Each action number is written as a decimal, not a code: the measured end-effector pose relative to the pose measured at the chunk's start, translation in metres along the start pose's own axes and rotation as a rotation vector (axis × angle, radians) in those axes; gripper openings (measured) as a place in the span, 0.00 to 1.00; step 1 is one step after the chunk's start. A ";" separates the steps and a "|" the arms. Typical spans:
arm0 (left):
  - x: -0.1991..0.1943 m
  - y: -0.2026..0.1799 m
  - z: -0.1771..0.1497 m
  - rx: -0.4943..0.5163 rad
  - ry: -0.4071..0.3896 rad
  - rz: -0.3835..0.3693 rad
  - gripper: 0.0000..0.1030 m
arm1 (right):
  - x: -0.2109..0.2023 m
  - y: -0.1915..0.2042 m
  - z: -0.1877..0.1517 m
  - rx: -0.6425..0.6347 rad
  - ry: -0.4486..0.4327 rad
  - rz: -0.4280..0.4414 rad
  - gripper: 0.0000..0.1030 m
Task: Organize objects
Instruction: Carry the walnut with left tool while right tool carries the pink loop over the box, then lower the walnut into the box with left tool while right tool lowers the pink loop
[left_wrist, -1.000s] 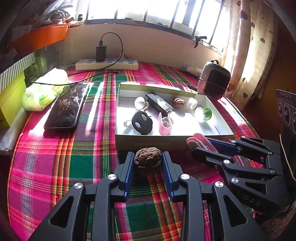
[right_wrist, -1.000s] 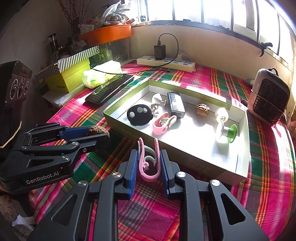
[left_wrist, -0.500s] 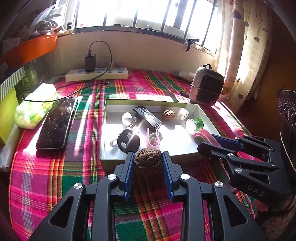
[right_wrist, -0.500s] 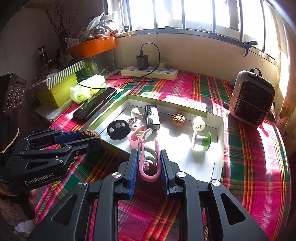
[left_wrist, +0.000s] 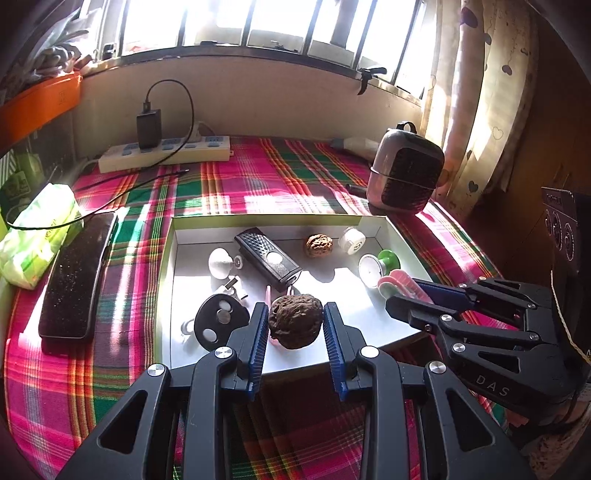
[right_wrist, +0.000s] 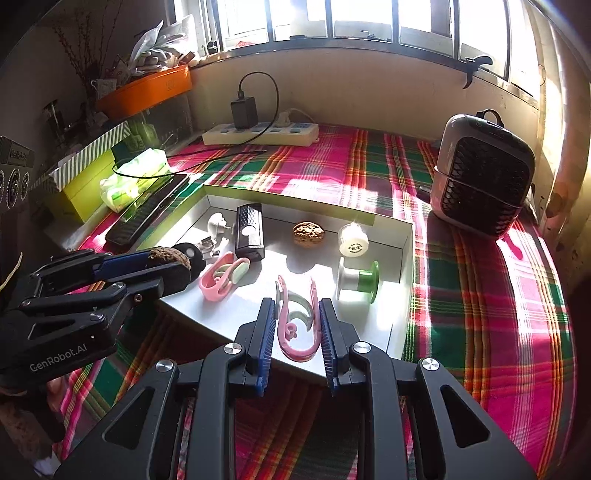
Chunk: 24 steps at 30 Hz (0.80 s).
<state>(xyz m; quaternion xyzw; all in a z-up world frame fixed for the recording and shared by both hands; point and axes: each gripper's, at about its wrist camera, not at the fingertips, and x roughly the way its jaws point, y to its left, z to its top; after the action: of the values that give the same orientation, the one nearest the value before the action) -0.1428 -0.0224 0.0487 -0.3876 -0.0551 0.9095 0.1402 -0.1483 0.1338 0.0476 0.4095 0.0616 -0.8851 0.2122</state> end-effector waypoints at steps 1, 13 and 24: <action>0.003 0.000 0.002 0.003 0.001 -0.005 0.27 | 0.002 -0.002 0.000 -0.001 0.008 -0.004 0.24; 0.041 -0.012 0.019 0.053 0.049 -0.020 0.27 | 0.021 -0.019 0.006 0.017 0.078 0.009 0.24; 0.058 -0.015 0.021 0.077 0.078 -0.020 0.27 | 0.035 -0.023 0.008 -0.011 0.112 -0.008 0.24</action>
<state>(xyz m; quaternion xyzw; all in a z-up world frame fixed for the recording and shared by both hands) -0.1930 0.0096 0.0261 -0.4165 -0.0185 0.8937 0.1660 -0.1836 0.1409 0.0256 0.4570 0.0798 -0.8614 0.2069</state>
